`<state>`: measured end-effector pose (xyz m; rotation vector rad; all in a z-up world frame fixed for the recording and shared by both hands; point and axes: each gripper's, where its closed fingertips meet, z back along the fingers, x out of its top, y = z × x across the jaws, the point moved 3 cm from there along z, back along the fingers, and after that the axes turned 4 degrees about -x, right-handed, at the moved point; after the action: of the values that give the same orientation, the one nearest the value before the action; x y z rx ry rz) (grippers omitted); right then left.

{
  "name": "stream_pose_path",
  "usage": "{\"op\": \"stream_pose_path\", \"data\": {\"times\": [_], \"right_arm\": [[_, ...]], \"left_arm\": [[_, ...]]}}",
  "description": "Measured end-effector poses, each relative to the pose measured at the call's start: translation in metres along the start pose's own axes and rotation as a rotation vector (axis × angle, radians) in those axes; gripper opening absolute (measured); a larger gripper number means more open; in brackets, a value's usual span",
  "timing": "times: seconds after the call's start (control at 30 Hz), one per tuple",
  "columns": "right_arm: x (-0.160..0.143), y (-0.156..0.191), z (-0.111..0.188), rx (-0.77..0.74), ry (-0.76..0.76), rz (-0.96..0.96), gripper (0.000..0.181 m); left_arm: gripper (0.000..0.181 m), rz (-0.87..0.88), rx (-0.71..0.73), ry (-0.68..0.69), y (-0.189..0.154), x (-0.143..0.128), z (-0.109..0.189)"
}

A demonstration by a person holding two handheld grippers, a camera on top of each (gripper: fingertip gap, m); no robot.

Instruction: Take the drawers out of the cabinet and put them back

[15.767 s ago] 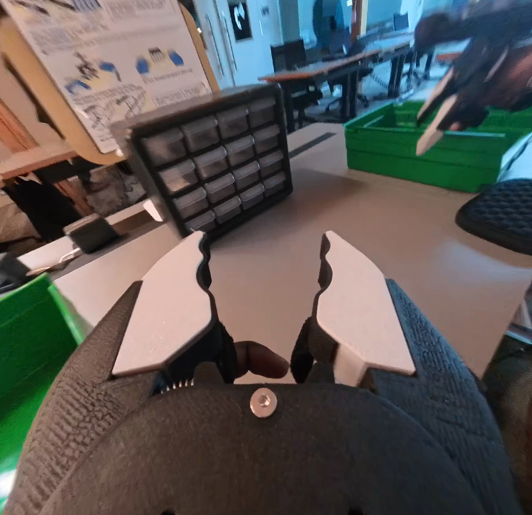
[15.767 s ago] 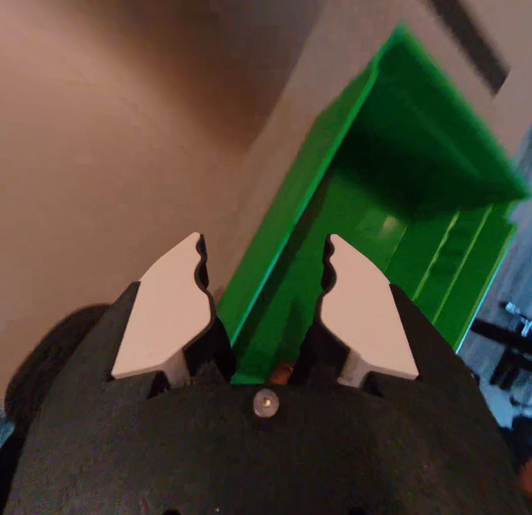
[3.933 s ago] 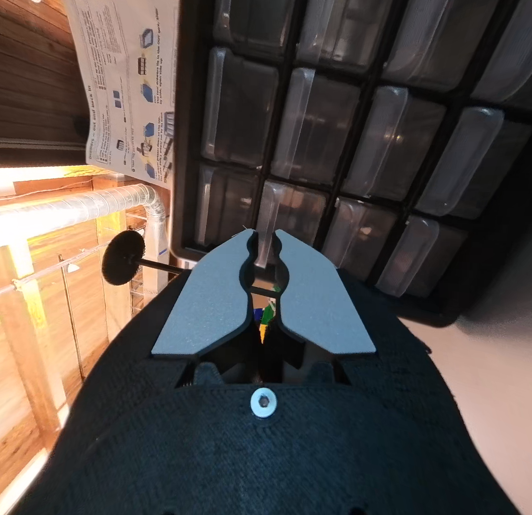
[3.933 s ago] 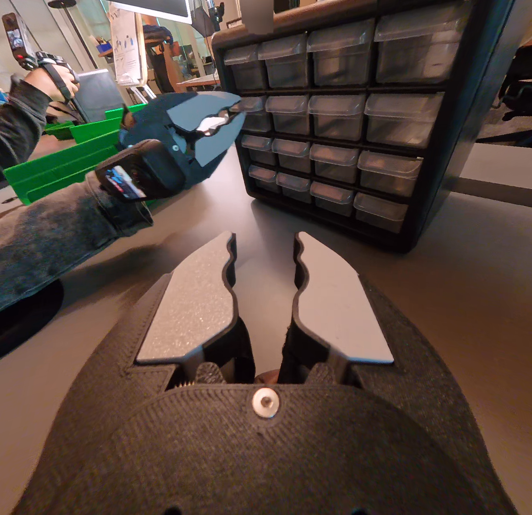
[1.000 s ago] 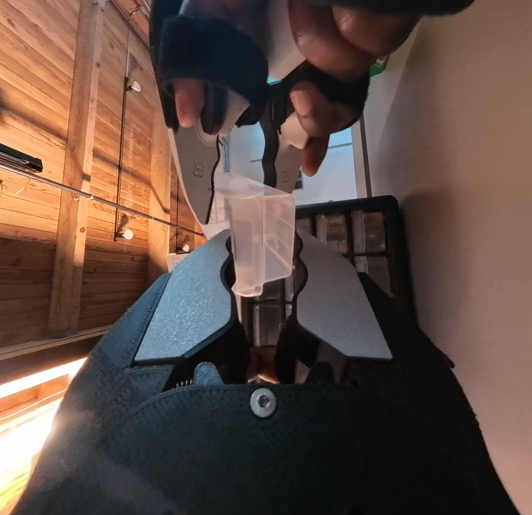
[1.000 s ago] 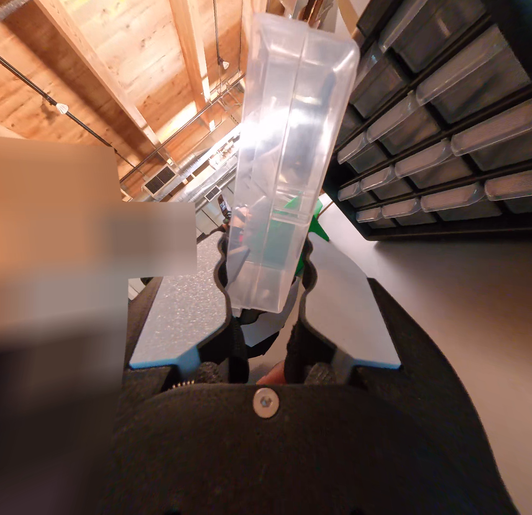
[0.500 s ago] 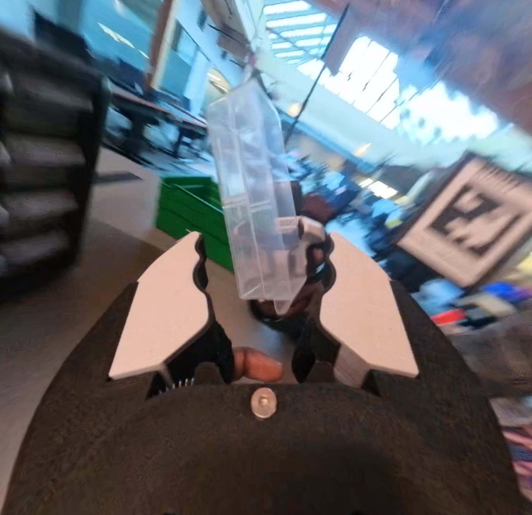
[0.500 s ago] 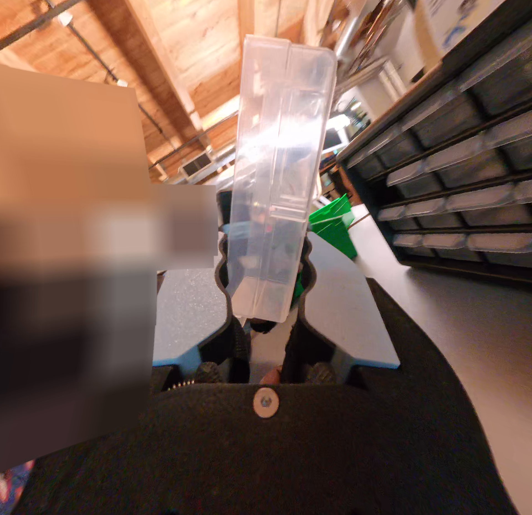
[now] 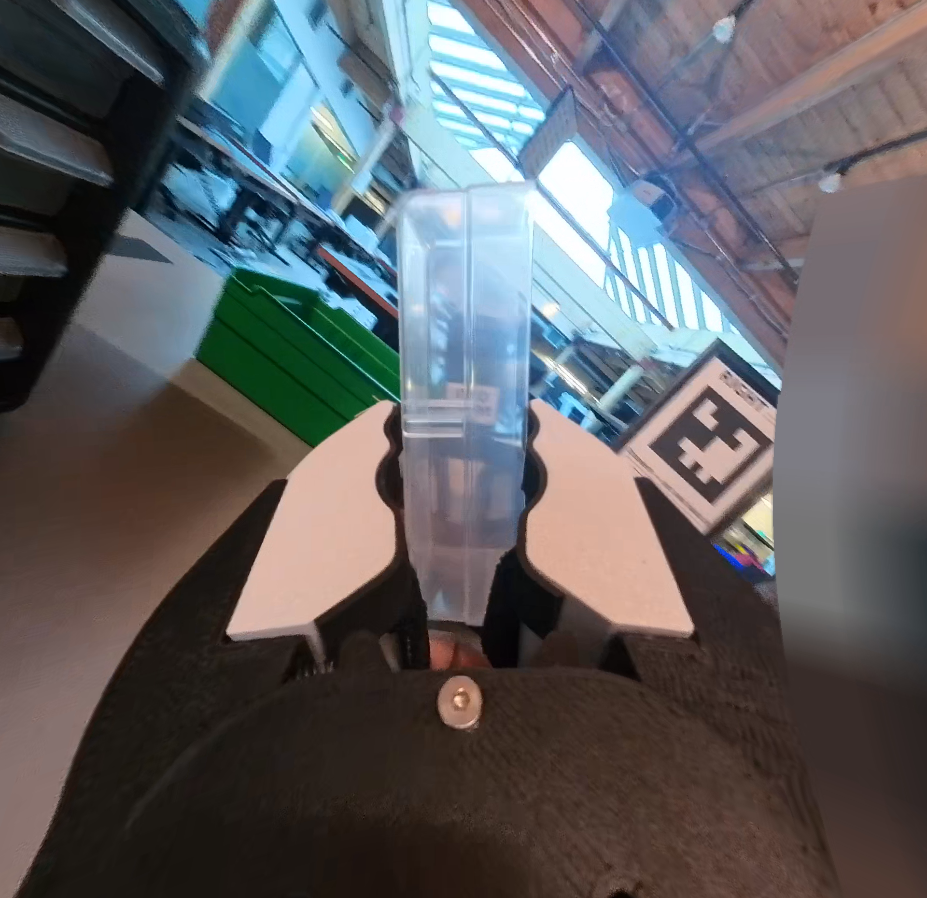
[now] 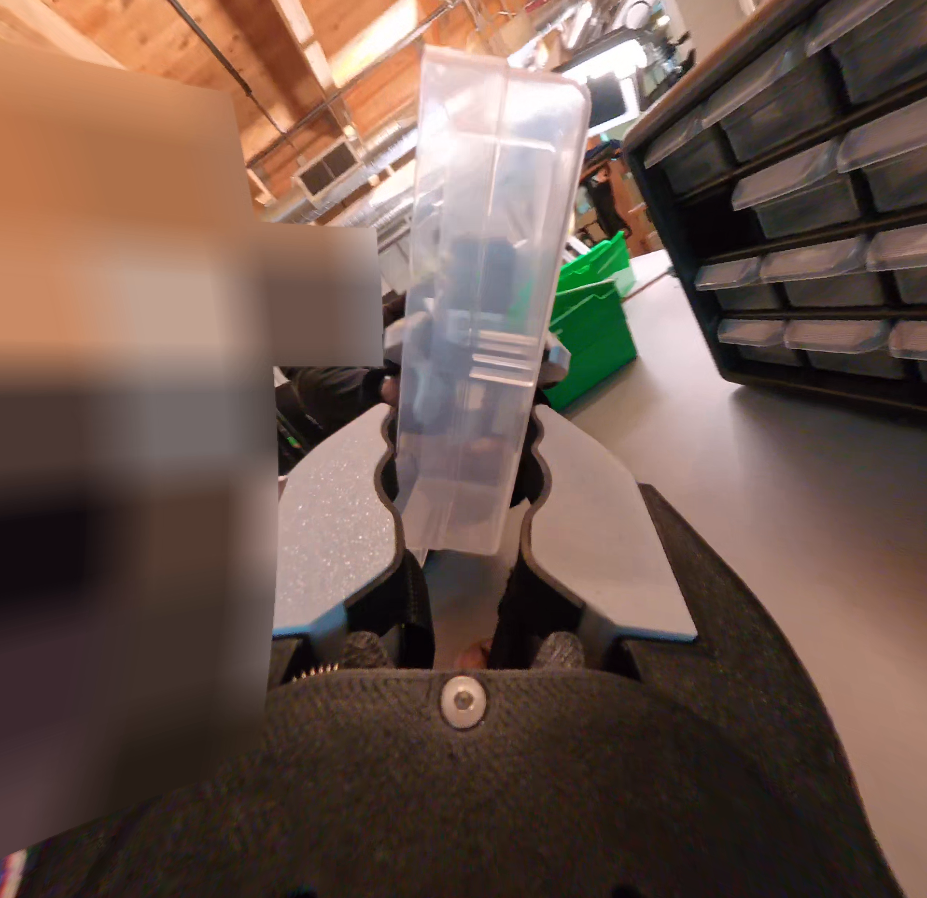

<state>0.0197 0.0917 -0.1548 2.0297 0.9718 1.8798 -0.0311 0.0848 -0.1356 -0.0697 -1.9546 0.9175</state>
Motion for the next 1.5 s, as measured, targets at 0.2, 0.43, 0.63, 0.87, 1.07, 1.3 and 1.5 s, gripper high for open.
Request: {"op": "stream_pose_path", "data": {"times": [0.2, 0.43, 0.63, 0.87, 1.07, 1.3, 1.5], "right_arm": [[0.006, -0.030, 0.006, -0.408, 0.002, 0.295, 0.080], [0.001, -0.016, -0.015, -0.628, -0.041, 0.693, 0.077], [0.001, -0.012, -0.016, -0.622, -0.082, 0.697, 0.067], [-0.008, -0.013, -0.026, -0.718, -0.007, 0.863, 0.072], [0.004, -0.021, -0.012, -0.842, -0.037, 0.867, 0.065], [0.006, -0.021, -0.010, -0.893, -0.012, 0.963, 0.063], [0.014, -0.012, -0.005, -0.860, 0.017, 1.023, 0.060]], "left_arm": [[0.046, -0.311, 0.354, -0.196, 0.019, 0.027, 0.020], [0.045, -0.699, 0.510, -0.191, 0.008, 0.013, 0.007], [0.045, -0.805, 0.507, -0.206, -0.001, 0.016, 0.006], [0.045, -0.590, 0.435, -0.287, 0.004, 0.020, 0.012], [0.046, -0.617, 0.412, -0.209, 0.005, 0.001, -0.002], [0.045, -0.628, 0.412, -0.168, 0.005, -0.003, -0.004], [0.060, -0.706, 0.407, -0.190, -0.004, 0.006, -0.002]]}}
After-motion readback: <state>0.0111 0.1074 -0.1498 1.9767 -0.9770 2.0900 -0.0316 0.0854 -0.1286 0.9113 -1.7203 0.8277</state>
